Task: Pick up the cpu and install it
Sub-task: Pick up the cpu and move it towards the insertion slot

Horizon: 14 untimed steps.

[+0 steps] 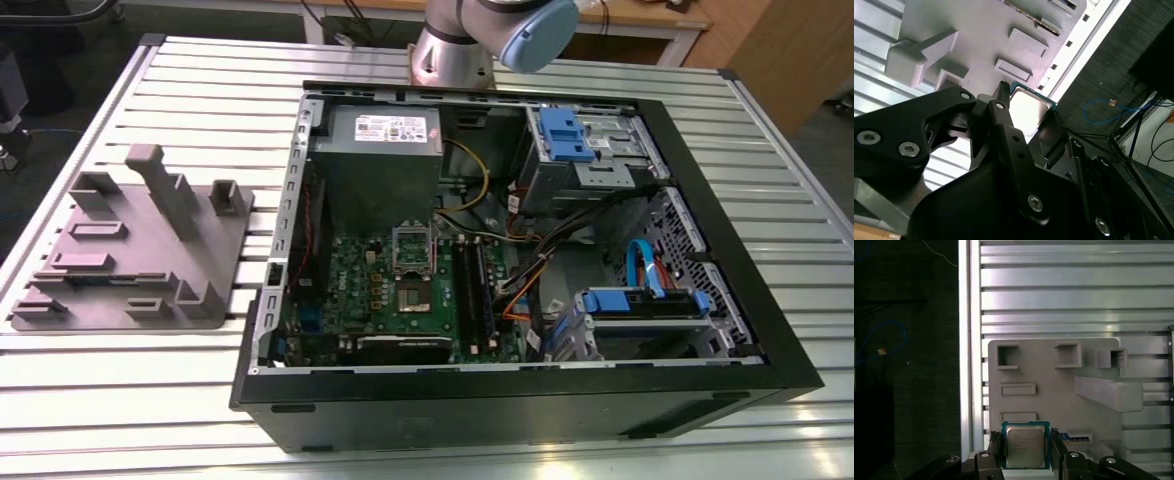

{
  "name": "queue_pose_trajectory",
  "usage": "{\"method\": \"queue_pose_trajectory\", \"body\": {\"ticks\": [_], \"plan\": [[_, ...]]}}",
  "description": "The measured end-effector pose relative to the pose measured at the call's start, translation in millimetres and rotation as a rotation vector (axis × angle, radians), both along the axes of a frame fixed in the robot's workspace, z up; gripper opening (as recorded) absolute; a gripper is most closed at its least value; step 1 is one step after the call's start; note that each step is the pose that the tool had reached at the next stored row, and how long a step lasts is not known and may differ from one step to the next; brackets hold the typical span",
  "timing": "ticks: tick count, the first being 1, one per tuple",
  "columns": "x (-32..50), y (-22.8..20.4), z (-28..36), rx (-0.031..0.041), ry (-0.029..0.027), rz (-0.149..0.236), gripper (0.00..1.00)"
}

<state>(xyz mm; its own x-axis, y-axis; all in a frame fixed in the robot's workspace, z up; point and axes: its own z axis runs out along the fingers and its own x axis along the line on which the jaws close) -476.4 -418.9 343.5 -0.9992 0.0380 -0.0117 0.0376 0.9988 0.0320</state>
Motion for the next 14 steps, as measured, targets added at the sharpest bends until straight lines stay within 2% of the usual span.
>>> {"method": "queue_pose_trajectory", "body": {"ticks": [4, 14], "plan": [[0.0, 0.0, 5.5, 0.0000, 0.0000, 0.000, 0.47], [0.0, 0.0, 24.3, -0.0001, 0.0001, 0.000, 0.47]]}}
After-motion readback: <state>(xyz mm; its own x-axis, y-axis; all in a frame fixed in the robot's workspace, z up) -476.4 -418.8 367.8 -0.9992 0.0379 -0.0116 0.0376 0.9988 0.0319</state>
